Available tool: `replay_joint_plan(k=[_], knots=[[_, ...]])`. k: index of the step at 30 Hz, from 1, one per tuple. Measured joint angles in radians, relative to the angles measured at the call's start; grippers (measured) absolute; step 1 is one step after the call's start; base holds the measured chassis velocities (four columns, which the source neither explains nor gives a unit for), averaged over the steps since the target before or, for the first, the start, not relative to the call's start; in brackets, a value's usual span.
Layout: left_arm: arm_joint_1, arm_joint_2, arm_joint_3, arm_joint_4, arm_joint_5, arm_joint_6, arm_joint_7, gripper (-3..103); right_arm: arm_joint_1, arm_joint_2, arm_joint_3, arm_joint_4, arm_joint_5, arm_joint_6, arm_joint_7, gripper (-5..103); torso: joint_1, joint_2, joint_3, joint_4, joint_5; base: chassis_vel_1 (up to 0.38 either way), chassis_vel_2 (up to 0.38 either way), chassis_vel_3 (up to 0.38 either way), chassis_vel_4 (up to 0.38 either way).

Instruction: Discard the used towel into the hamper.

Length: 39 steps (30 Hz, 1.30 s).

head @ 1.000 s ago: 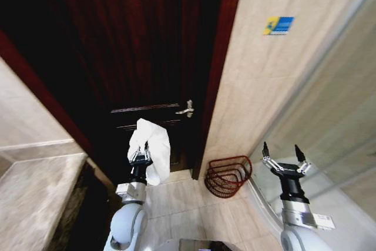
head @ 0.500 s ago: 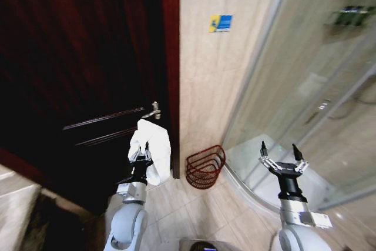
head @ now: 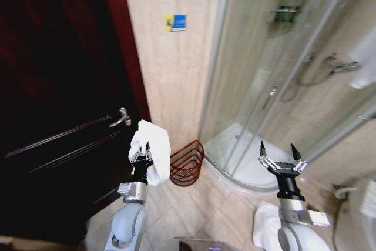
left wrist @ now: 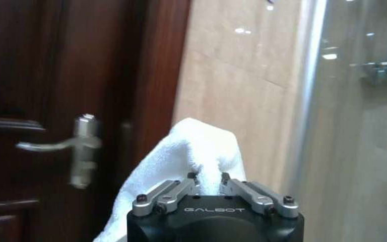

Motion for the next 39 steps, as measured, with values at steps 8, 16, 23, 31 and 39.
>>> replay_joint_plan(k=[8, 16, 23, 31, 39], knots=[[-0.031, 0.029, 0.015, 0.055, -0.017, -0.016, 0.017, 9, 0.002, 0.005, 0.005, -0.02, -0.004, 0.003, -0.001, 100, 0.0, 0.0, 0.0, 0.0, 0.0002, -0.088, -0.094, -0.099, -0.088], [-0.159, 0.093, 0.053, 0.193, -0.029, -0.01, 0.017, 9, 0.013, 0.021, 0.019, -0.049, -0.037, 0.001, 0.003, 100, 0.0, 0.0, 0.0, 0.0, 0.0002, 0.0, 0.0, 0.0, 0.0], [-0.306, 0.141, 0.12, 0.355, -0.049, -0.007, 0.015, 9, 0.025, 0.031, 0.018, -0.089, -0.063, 0.006, 0.021, 100, 0.0, 0.0, 0.0, -0.0001, 0.0001, 0.0, 0.0, 0.0, 0.0], [-0.525, 0.166, 0.194, 0.593, -0.09, -0.028, 0.006, 9, 0.025, 0.055, 0.012, -0.101, -0.079, 0.024, 0.017, 100, 0.0, 0.0, 0.0, -0.0001, -0.0001, 0.0, 0.0, 0.0, 0.0], [-0.668, 0.165, 0.262, 0.768, -0.11, -0.044, 0.018, 9, 0.032, 0.051, 0.024, -0.108, -0.065, 0.067, 0.02, 100, 0.0, 0.0, 0.0, -0.0002, 0.0001, 0.0, 0.0, 0.0, 0.0]])
